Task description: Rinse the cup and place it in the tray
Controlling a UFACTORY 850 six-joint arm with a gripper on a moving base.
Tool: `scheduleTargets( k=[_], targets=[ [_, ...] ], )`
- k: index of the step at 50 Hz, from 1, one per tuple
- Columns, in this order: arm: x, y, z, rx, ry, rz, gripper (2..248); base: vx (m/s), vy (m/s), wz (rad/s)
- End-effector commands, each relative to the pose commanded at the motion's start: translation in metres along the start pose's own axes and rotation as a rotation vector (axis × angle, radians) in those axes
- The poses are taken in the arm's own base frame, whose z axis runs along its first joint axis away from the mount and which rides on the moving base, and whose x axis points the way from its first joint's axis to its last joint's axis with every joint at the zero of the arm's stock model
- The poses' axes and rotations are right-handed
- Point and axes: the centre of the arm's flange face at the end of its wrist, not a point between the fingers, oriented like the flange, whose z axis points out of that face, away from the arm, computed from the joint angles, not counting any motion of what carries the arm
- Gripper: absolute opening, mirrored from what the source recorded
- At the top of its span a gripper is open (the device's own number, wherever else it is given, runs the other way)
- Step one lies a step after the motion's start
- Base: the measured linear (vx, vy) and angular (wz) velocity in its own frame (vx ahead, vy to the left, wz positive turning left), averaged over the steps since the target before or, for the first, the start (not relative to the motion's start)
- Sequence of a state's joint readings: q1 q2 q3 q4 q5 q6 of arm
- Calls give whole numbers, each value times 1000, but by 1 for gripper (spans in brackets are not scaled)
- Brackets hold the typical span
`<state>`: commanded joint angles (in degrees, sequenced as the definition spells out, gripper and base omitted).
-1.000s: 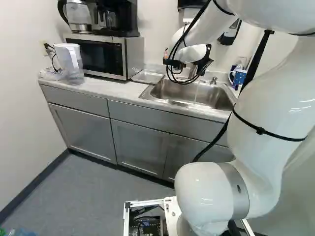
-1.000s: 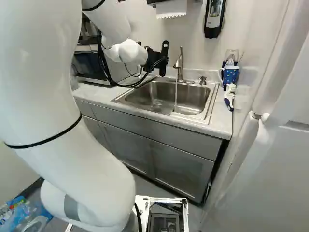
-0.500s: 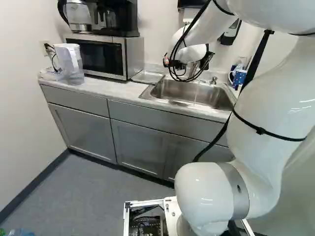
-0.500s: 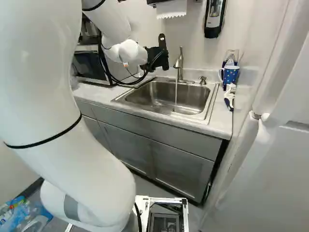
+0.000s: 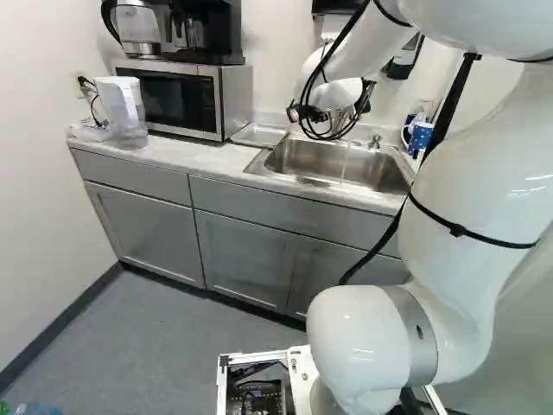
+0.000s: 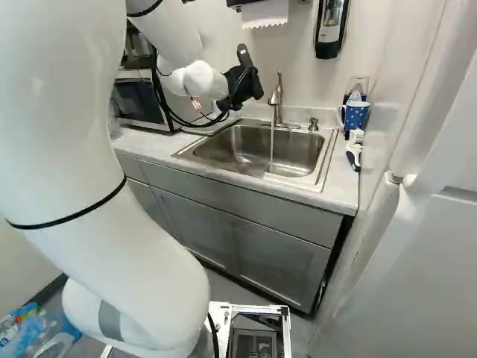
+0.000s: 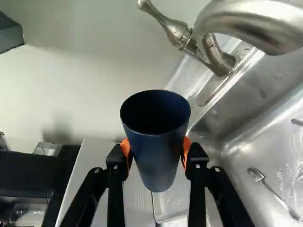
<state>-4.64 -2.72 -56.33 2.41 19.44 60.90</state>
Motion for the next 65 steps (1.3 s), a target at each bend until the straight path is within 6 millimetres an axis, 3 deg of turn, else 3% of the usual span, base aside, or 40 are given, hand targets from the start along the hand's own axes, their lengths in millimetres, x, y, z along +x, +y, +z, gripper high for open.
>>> scheduleTargets(
  k=[65],
  targets=[
    [0,0,0,0,0,-683,122,0,0,0]
  ],
)
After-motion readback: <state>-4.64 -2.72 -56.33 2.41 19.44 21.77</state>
